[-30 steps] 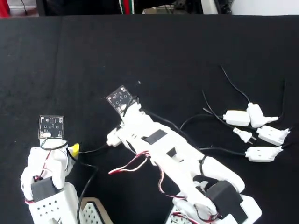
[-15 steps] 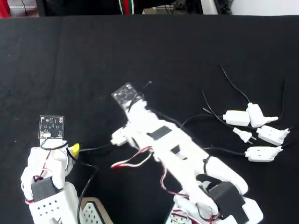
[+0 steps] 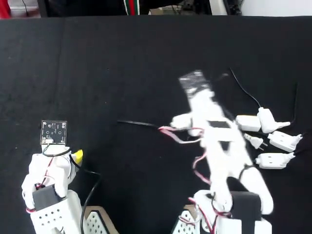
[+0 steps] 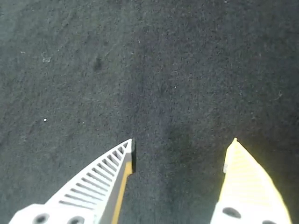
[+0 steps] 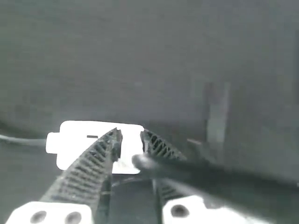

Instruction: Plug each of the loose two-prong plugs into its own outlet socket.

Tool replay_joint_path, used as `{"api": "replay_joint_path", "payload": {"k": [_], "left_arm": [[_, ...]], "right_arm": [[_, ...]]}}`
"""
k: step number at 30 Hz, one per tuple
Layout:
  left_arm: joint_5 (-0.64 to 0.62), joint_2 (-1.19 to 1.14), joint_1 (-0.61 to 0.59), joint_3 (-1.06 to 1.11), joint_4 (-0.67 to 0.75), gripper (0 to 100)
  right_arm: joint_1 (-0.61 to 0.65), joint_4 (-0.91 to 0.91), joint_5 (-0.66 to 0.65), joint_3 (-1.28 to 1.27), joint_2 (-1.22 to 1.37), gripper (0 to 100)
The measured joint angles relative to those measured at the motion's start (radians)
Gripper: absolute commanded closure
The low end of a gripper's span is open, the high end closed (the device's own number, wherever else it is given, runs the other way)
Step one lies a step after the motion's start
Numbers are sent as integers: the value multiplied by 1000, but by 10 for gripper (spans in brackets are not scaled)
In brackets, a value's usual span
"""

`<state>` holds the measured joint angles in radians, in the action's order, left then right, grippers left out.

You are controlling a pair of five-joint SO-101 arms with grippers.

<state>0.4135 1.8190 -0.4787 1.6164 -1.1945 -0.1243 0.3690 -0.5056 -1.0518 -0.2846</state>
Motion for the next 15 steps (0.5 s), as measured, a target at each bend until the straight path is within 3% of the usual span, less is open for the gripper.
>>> {"api": "replay_joint_path", "payload": {"k": [9, 15], "left_arm": [[0, 0, 0, 0, 0, 693], [0, 0, 0, 0, 0, 693]], "right_arm": [[-433, -44, -201, 49, 25, 985], [-517, -44, -236, 115, 118, 956]]}}
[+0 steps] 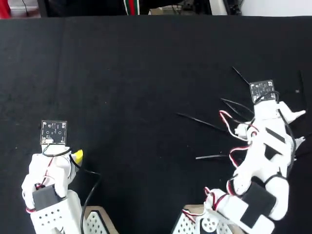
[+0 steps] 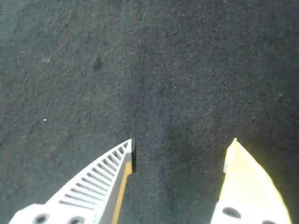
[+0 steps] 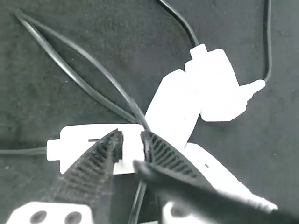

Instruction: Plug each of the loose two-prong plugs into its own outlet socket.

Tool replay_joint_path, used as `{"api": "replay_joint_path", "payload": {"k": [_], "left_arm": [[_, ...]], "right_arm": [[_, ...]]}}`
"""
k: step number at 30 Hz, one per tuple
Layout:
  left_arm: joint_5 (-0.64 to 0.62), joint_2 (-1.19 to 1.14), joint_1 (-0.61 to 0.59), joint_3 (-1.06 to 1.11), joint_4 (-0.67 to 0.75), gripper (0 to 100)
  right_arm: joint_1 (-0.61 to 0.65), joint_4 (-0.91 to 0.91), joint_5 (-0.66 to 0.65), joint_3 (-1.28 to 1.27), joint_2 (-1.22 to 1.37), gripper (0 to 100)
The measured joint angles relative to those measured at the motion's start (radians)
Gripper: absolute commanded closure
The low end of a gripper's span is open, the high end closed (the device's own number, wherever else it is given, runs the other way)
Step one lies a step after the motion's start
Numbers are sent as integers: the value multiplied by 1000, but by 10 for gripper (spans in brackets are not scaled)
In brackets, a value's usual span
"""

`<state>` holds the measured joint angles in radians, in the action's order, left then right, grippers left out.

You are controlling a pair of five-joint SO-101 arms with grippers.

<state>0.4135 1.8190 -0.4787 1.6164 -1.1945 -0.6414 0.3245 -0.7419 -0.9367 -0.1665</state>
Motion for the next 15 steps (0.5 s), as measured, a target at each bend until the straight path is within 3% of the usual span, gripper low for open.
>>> {"api": "replay_joint_path", "payload": {"k": [8, 15], "left_arm": [[0, 0, 0, 0, 0, 693], [0, 0, 0, 0, 0, 693]], "right_arm": [[-2, 21, 0, 41, 58, 649], [74, 365, 94, 100, -94, 551]]}}
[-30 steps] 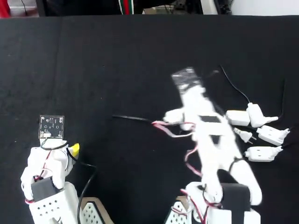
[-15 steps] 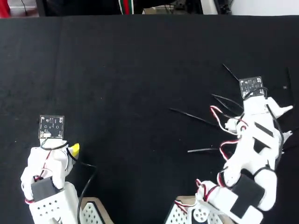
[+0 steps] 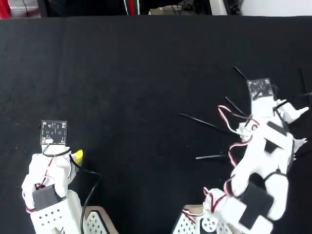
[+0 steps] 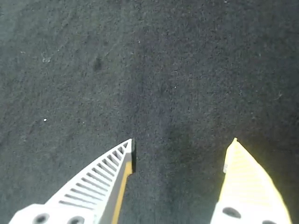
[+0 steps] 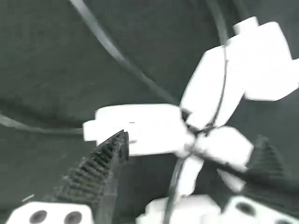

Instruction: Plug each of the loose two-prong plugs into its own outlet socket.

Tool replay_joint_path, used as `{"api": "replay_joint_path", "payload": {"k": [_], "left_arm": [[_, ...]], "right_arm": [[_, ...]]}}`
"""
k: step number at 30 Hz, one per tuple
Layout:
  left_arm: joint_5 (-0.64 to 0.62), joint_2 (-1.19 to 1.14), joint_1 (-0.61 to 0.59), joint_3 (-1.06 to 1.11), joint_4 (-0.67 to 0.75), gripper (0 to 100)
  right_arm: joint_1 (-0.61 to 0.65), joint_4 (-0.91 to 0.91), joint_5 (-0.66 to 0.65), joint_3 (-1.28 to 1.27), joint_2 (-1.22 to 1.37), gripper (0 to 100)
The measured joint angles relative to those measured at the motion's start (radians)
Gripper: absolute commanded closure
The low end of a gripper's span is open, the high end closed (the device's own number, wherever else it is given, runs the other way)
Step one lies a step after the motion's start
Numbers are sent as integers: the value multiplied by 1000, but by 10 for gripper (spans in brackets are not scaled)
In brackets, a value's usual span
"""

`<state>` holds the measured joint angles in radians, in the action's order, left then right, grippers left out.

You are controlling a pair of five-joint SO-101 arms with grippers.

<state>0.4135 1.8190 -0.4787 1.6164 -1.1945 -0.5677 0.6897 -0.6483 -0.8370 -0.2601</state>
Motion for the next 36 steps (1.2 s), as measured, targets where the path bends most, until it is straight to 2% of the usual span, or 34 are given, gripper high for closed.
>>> {"api": "replay_joint_path", "payload": {"k": [5, 7, 9, 13, 14, 16, 20, 23, 27, 32, 36], "left_arm": [[0, 0, 0, 0, 0, 693], [0, 0, 0, 0, 0, 693], [0, 0, 0, 0, 0, 694], [0, 0, 0, 17, 5, 694], [0, -2, 0, 25, 12, 694], [0, -2, 0, 35, 29, 696], [-5, -2, 0, 35, 46, 795], [-37, -2, 0, 35, 74, 880], [-49, 3, 69, 51, 89, 970], [-49, -2, 190, 63, 120, 964], [-49, -2, 203, 63, 121, 961]], "right_arm": [[94, 334, 89, 117, -209, 555], [124, 480, 118, 181, -304, 588], [153, 632, 126, 259, -399, 689], [209, 870, 129, 365, -603, 994], [227, 887, 133, 370, -657, 971], [264, 890, 135, 359, -761, 910], [328, 786, 135, 187, -959, 900], [365, 629, 135, -34, -1112, 900], [408, 376, 137, -396, -1324, 900], [437, 175, 138, -793, -1530, 900], [437, 158, 138, -848, -1537, 900]]}}
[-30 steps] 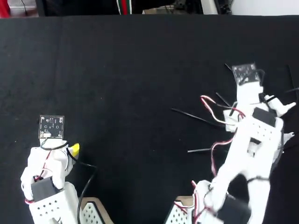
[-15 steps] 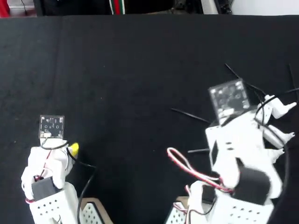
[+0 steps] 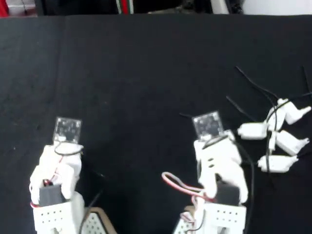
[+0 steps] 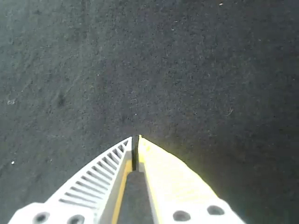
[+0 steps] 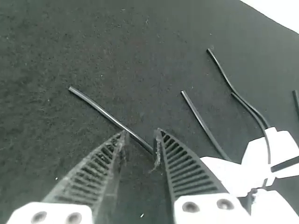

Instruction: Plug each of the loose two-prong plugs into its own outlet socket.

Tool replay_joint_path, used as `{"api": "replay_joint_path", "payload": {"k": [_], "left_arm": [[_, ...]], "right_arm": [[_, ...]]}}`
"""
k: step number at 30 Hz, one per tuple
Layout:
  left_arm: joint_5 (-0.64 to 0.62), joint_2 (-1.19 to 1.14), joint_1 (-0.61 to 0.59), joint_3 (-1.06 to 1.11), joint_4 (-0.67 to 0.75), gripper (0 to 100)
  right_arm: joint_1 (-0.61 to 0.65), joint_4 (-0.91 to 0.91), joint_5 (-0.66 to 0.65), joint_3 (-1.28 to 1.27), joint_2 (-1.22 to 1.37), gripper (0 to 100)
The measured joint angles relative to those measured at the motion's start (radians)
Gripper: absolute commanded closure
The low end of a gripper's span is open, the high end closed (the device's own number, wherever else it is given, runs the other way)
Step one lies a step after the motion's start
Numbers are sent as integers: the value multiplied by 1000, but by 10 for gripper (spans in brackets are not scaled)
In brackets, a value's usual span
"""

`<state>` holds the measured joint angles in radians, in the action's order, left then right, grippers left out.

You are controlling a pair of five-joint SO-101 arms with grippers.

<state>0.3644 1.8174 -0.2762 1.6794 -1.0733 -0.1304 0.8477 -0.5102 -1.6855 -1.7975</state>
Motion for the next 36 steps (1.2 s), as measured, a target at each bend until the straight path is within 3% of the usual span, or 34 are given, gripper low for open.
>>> {"api": "replay_joint_path", "payload": {"k": [15, 23, 36], "left_arm": [[0, 0, 8, 2, -5, 963], [0, 0, 8, 2, -120, 964], [0, 0, 8, 2, -127, 964]], "right_arm": [[2, 411, -3, -3, 0, 899], [2, 425, -3, -3, 0, 899], [2, 425, -3, -3, 0, 899]]}}
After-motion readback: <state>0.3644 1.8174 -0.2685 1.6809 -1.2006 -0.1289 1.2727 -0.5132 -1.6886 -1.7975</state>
